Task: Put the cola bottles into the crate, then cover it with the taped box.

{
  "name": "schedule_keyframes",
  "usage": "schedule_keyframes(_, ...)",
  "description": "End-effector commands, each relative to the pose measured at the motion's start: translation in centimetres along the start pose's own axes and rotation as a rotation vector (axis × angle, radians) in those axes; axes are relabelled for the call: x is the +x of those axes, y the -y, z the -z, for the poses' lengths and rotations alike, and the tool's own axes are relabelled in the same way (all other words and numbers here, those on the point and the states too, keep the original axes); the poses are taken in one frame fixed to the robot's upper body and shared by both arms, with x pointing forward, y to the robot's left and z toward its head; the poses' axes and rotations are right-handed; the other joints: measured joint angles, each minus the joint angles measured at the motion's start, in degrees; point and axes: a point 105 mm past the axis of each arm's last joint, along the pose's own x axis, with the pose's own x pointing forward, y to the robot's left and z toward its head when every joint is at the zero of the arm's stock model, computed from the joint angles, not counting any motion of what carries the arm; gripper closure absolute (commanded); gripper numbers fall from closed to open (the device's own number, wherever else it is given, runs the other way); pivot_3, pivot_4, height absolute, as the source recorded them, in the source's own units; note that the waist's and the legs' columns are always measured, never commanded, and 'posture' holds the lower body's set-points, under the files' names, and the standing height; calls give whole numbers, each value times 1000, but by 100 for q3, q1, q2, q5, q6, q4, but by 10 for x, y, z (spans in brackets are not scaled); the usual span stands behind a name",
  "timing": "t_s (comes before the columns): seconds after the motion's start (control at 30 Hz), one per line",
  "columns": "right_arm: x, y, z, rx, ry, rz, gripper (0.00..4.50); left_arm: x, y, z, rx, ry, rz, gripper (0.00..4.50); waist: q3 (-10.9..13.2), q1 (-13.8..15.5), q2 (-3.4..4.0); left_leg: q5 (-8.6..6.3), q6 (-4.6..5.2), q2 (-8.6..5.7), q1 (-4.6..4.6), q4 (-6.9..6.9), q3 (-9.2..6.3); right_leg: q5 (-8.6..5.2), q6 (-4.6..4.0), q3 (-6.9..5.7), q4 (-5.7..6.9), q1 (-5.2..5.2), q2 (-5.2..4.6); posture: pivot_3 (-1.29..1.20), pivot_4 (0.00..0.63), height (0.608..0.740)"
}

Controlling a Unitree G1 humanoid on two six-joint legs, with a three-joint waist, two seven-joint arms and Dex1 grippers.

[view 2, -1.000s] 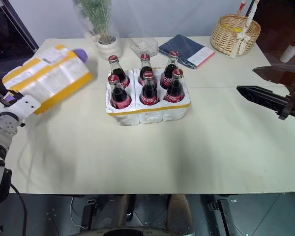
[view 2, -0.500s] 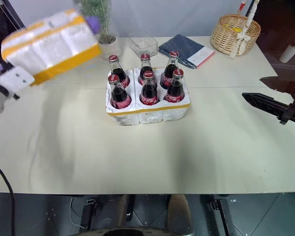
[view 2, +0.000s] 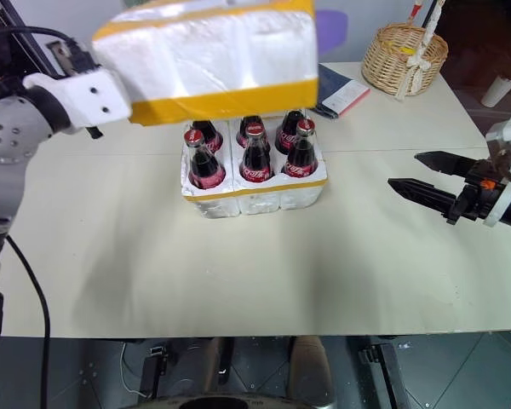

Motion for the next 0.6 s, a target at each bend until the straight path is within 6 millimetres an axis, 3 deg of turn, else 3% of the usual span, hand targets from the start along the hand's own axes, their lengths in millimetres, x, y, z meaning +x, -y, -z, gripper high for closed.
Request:
schedule_keyframes(0.03, -1, -2, -11, -34, 50, -6, 0, -11, 2, -16, 41, 4, 28, 4225, 0, -5, 0, 0, 0, 0, 1, -1, -1, 0, 0, 0, 0, 0, 1, 0, 150, 737)
schedule_keyframes(0.13, 1, -4, -8, -29, 59, -13, 0, -13, 15, -28, 45, 28, 76, 4225, 0, 11, 0, 0, 0, 0, 1, -1, -1, -1, 0, 0, -1, 1, 0, 0, 150, 737)
schedule_keyframes(0.3, 3, -7, -6, -24, 72, -15, 0, -17, 34, -16, 117, -36, 149, 4225, 0, 11, 0, 0, 0, 0, 1, 1, -1, -1, 0, 0, -1, 3, 0, 0, 150, 737)
schedule_keyframes(0.33, 4, -8, -7, -22, 78, -15, 0, -18, 39, -13, 115, -47, 170, 3202, 0, 1, 0, 0, 0, 0, 3, -1, -2, -1, 0, 0, -1, 3, 1, 0, 150, 737)
schedule_keyframes(0.43, 4, -8, -9, -8, 99, -16, 0, -20, 44, -12, 169, -51, 180, 1909, 0, 6, 0, 0, 1, 1, 4, -1, -2, -1, -1, 0, -1, 3, 1, 0, 150, 737)
schedule_keyframes(0.53, 5, -8, -10, -3, 108, -18, 0, -20, 50, -7, 224, -61, 175, 244, 0, 19, 0, 0, 1, 0, 3, 0, -2, -1, -1, 0, -2, 4, 0, 0, 150, 737)
schedule_keyframes(0.6, 7, -9, -10, 0, 110, -22, 0, -21, 57, -5, 220, -56, 173, 32, 0, 21, 0, 0, 0, 0, 3, 0, -2, -1, -1, 0, -2, 5, 0, 0, 150, 737)
